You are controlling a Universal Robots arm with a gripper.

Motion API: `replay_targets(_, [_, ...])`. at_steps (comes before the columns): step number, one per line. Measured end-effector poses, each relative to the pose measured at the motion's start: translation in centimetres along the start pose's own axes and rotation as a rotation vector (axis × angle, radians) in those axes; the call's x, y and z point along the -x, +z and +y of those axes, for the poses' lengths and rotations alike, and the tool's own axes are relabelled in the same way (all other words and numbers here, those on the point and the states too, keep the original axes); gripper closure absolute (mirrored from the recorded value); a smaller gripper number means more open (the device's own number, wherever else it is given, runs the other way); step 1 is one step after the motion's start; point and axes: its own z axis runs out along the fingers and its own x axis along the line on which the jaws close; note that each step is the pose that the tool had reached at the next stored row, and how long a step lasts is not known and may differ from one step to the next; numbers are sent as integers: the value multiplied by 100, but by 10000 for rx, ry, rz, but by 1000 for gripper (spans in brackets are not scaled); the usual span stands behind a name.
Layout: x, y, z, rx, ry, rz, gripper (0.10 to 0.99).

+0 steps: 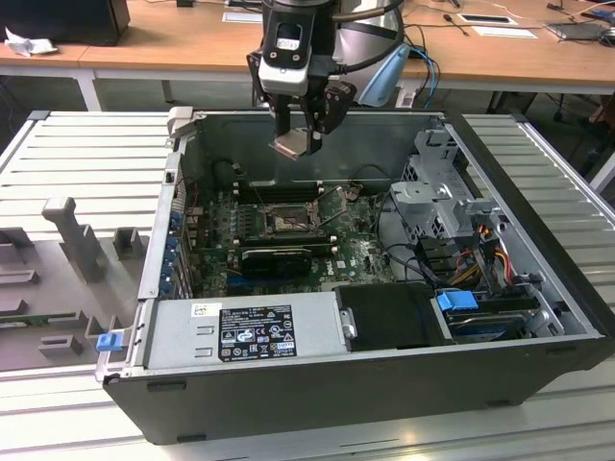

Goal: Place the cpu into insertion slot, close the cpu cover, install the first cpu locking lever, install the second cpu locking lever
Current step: 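Place the cpu into insertion slot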

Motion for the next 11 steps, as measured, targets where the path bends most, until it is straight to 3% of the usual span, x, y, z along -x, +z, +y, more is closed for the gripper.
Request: replay_targets(11, [0,9,-1,6,343,-31,549])
